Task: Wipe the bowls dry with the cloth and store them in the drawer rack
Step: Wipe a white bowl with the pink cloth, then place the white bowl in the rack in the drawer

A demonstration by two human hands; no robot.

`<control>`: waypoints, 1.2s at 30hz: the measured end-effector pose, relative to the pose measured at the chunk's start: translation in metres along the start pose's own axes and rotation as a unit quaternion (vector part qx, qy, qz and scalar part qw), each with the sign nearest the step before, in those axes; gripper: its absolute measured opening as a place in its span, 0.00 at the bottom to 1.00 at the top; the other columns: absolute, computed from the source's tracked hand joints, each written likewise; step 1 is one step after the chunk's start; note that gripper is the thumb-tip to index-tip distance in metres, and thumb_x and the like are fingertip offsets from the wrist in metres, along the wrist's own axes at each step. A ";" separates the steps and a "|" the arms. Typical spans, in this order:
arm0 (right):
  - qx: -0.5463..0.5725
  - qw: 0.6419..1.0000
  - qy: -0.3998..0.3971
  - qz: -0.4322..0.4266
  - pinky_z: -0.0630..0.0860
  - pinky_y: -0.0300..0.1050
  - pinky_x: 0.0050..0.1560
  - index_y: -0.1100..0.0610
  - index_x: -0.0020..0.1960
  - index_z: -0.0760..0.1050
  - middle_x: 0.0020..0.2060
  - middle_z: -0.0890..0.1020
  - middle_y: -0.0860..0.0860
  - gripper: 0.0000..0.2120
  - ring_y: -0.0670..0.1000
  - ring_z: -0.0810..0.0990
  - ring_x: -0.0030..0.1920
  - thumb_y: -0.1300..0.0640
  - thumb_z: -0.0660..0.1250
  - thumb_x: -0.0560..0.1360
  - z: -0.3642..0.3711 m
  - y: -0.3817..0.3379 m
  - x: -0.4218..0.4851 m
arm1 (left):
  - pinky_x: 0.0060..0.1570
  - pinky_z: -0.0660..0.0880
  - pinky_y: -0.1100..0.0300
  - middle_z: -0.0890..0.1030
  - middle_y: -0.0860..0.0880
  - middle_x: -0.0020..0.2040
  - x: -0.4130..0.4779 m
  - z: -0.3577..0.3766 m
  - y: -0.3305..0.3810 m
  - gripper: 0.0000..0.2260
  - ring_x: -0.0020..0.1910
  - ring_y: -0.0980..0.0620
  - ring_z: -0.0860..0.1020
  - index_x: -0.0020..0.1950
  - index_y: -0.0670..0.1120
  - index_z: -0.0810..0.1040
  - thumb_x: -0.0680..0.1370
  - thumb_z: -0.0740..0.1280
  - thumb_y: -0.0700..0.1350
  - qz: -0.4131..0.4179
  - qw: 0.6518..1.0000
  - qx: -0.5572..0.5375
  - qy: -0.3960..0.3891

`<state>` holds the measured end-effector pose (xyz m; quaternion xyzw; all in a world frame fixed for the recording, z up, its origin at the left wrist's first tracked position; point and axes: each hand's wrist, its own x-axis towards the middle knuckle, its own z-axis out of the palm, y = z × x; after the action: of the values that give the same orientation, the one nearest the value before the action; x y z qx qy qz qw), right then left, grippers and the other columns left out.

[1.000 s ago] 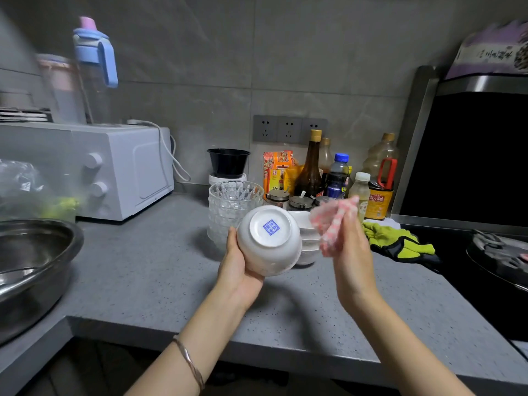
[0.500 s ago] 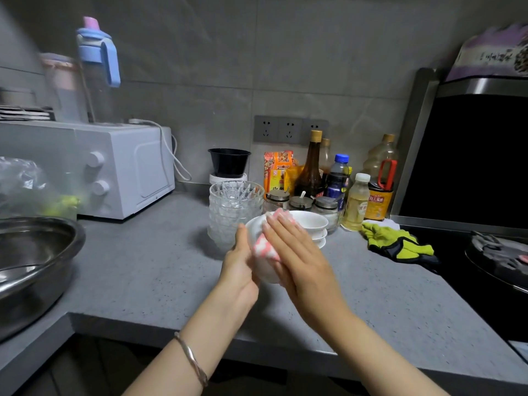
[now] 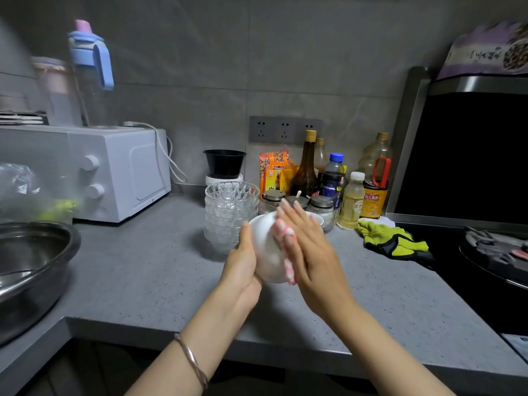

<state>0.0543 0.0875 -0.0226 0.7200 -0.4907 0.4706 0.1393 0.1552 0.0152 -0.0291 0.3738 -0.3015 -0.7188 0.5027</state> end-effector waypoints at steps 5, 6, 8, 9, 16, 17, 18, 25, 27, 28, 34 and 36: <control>0.042 0.999 0.023 0.025 0.50 0.42 0.75 0.51 0.74 0.60 0.74 0.61 0.44 0.20 0.46 0.55 0.76 0.53 0.48 0.82 0.008 -0.003 -0.023 | 0.52 0.78 0.45 0.83 0.40 0.47 -0.005 0.004 -0.005 0.27 0.46 0.41 0.81 0.56 0.40 0.77 0.76 0.61 0.63 0.011 0.999 -0.003 0.052; 0.009 1.000 0.027 0.000 0.49 0.45 0.75 0.54 0.73 0.61 0.74 0.62 0.46 0.20 0.48 0.56 0.76 0.53 0.48 0.82 0.012 -0.003 -0.027 | 0.50 0.78 0.49 0.83 0.41 0.48 -0.007 0.003 -0.008 0.27 0.47 0.41 0.82 0.56 0.40 0.78 0.75 0.62 0.64 0.009 0.999 -0.004 0.045; -0.044 0.998 0.038 -0.029 0.49 0.48 0.75 0.56 0.73 0.63 0.74 0.64 0.48 0.21 0.50 0.57 0.75 0.52 0.48 0.82 0.012 -0.001 -0.026 | 0.48 0.78 0.52 0.84 0.41 0.47 -0.009 0.004 -0.013 0.26 0.46 0.43 0.82 0.56 0.40 0.80 0.75 0.63 0.63 0.017 1.000 0.004 0.012; -0.055 0.997 0.040 -0.029 0.49 0.47 0.75 0.54 0.73 0.63 0.74 0.64 0.48 0.21 0.48 0.57 0.75 0.50 0.48 0.82 0.010 0.000 -0.022 | 0.48 0.78 0.51 0.84 0.41 0.46 -0.010 0.005 -0.014 0.25 0.46 0.43 0.83 0.54 0.41 0.81 0.76 0.62 0.62 0.025 0.999 0.024 -0.002; 0.137 0.977 0.044 0.155 0.76 0.47 0.50 0.51 0.54 0.80 0.48 0.82 0.46 0.16 0.44 0.79 0.49 0.44 0.59 0.78 -0.008 0.019 -0.002 | 0.44 0.78 0.55 0.83 0.42 0.51 -0.017 0.003 -0.018 0.19 0.48 0.45 0.82 0.58 0.42 0.79 0.79 0.61 0.55 0.078 0.992 0.093 -0.017; 0.133 0.975 0.048 0.172 0.76 0.46 0.45 0.53 0.50 0.80 0.42 0.83 0.48 0.15 0.44 0.80 0.43 0.45 0.60 0.78 -0.011 0.023 -0.003 | 0.45 0.77 0.55 0.83 0.42 0.52 -0.017 0.000 -0.020 0.19 0.49 0.46 0.81 0.59 0.42 0.78 0.80 0.61 0.55 0.075 0.993 0.091 -0.015; 0.135 0.971 0.057 0.189 0.75 0.42 0.40 0.55 0.48 0.81 0.38 0.83 0.51 0.16 0.44 0.79 0.39 0.46 0.60 0.79 -0.015 0.025 -0.005 | 0.47 0.77 0.55 0.83 0.43 0.53 -0.017 -0.003 -0.020 0.18 0.49 0.46 0.81 0.58 0.43 0.78 0.80 0.61 0.55 0.077 0.993 0.088 -0.012; -0.007 0.937 -0.117 0.329 0.72 0.41 0.31 0.57 0.30 0.74 0.23 0.79 0.49 0.29 0.47 0.78 0.25 0.40 0.52 0.80 -0.028 0.060 -0.054 | 0.44 0.74 0.59 0.82 0.47 0.51 -0.019 -0.015 -0.019 0.14 0.48 0.51 0.79 0.52 0.47 0.78 0.79 0.61 0.56 0.098 0.990 0.098 0.019; -0.082 0.927 -0.183 0.318 0.71 0.41 0.38 0.55 0.32 0.75 0.26 0.81 0.47 0.27 0.47 0.79 0.32 0.41 0.51 0.80 -0.025 0.070 -0.072 | 0.42 0.73 0.62 0.82 0.48 0.50 -0.023 -0.014 -0.022 0.14 0.48 0.51 0.79 0.54 0.47 0.78 0.79 0.61 0.56 0.100 0.990 0.103 0.013; -0.104 0.923 -0.205 0.310 0.72 0.43 0.47 0.54 0.36 0.77 0.31 0.82 0.47 0.25 0.48 0.80 0.38 0.42 0.51 0.81 -0.024 0.073 -0.078 | 0.41 0.72 0.62 0.82 0.48 0.50 -0.025 -0.013 -0.024 0.15 0.48 0.52 0.78 0.55 0.47 0.78 0.79 0.62 0.56 0.100 0.989 0.105 0.008; 0.070 0.901 -0.145 0.403 0.63 0.42 0.65 0.55 0.69 0.71 0.65 0.74 0.48 0.22 0.49 0.71 0.67 0.45 0.54 0.81 -0.059 0.068 -0.079 | 0.40 0.71 0.62 0.81 0.52 0.44 -0.039 0.001 -0.037 0.13 0.43 0.55 0.77 0.49 0.48 0.79 0.79 0.61 0.57 0.093 0.986 0.132 -0.029; 0.139 0.899 -0.114 0.400 0.61 0.41 0.69 0.53 0.70 0.69 0.68 0.71 0.46 0.23 0.45 0.69 0.68 0.43 0.54 0.79 -0.084 0.058 -0.074 | 0.41 0.72 0.61 0.82 0.52 0.43 -0.046 0.013 -0.043 0.13 0.43 0.54 0.78 0.47 0.49 0.79 0.79 0.61 0.56 0.090 0.984 0.141 -0.057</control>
<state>-0.0451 0.1581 -0.0537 0.5234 -0.6795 0.4650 -0.2194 0.1330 0.0733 -0.0463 0.3710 -0.4605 -0.6411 0.4893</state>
